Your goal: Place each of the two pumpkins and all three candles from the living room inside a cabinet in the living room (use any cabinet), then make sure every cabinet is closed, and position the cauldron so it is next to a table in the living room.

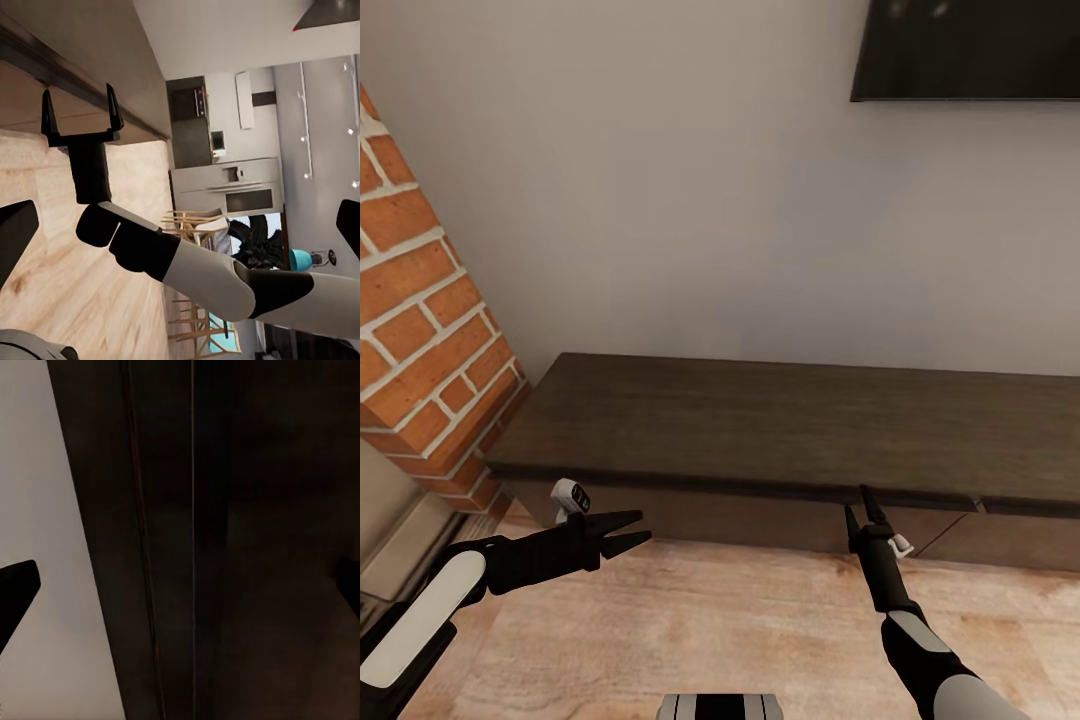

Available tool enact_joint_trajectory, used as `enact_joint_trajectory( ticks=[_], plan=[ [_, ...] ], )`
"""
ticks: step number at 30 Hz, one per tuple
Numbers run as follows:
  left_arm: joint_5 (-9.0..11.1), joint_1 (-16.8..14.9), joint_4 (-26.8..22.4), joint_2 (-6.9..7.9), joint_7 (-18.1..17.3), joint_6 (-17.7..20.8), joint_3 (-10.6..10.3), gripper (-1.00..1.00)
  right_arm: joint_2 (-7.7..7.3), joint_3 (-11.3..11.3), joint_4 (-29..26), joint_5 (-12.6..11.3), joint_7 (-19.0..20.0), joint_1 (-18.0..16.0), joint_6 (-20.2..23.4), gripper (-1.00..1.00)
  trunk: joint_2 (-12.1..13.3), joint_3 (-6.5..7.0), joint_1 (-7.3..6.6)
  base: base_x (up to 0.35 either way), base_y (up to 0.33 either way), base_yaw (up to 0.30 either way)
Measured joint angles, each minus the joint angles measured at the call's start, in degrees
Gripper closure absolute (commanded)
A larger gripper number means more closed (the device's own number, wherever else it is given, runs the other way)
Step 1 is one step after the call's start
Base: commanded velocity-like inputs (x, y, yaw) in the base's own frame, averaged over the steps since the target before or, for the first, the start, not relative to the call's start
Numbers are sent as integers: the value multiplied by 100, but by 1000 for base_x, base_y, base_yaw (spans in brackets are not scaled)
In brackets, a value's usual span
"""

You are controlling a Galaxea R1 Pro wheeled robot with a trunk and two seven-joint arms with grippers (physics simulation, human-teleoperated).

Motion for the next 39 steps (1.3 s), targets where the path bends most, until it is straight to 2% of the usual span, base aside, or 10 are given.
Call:
enact_joint_trajectory(
  ticks=[10,11,39],
  plan=[
    [0,0,0,0,0,0,0,-100,-1,-14,-1,-1,-5,0,30,-100,0,0,0,1,0,0],
    [0,0,0,0,0,0,0,-100,-1,-15,-1,-1,-5,0,33,100,0,0,0,0,0,0],
    [0,-2,9,-1,0,0,-2,-100,0,10,33,47,-65,-14,-23,100,1,0,2,-9,0,0]
  ],
)
